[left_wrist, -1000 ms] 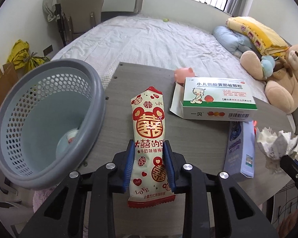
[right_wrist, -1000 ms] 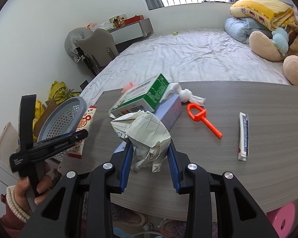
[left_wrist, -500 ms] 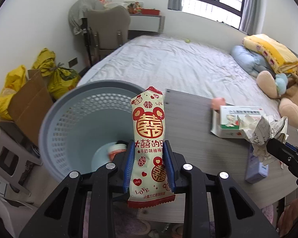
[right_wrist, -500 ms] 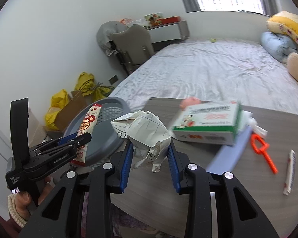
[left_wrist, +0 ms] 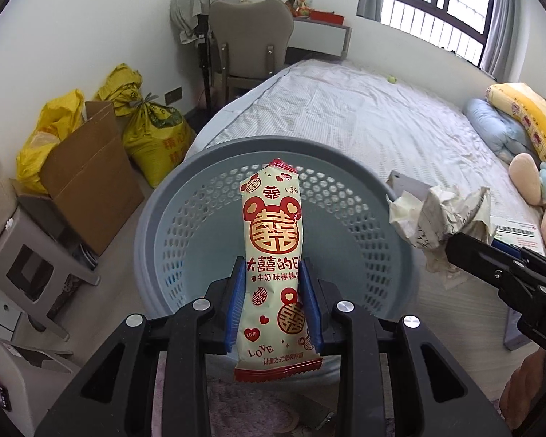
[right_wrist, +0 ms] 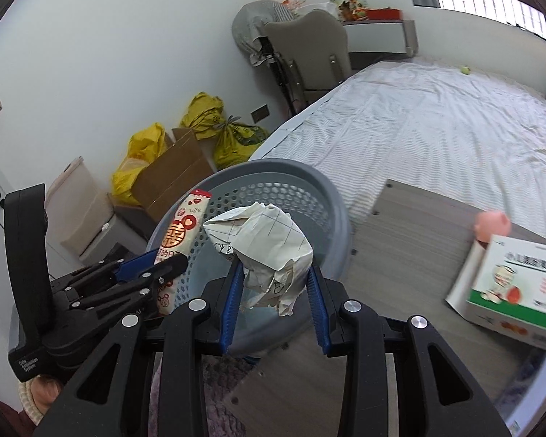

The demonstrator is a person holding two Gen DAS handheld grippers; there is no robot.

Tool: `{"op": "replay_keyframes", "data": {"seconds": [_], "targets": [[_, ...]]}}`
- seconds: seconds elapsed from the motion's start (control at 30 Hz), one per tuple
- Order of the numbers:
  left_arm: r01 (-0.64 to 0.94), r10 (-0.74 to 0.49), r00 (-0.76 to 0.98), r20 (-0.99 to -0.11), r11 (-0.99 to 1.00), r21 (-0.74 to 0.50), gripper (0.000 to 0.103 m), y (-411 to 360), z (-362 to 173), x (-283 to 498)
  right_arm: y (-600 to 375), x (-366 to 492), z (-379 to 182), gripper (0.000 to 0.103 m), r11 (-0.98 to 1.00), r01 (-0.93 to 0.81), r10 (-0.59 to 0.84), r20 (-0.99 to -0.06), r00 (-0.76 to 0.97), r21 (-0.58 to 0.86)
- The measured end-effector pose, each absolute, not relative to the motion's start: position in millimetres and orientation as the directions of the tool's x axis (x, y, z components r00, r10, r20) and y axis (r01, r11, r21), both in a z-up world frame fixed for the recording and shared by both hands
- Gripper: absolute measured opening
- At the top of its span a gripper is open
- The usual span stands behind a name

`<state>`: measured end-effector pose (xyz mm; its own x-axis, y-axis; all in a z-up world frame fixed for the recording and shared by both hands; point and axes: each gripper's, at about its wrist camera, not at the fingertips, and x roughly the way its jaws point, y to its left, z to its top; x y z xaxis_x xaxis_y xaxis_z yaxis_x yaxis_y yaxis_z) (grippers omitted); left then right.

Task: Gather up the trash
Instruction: 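Carry wrapper and paper over the basket and open the left gripper, then open the right gripper to drop the crumpled white paper into the basket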

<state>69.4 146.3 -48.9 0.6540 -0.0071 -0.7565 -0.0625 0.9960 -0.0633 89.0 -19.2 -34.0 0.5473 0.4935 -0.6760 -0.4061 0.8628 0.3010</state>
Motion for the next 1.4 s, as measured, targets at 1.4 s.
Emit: {"op": "replay_keyframes", "data": {"seconds": [1.4], "targets": [[-0.151, 0.072, 0.654, -0.753, 0.988, -0.037, 0.070, 175.9, -52.2, 80.1, 9.7, 113.7, -46.2, 0.056, 0.866, -0.428, 0.474, -0.701, 0.533, 0.261]]}}
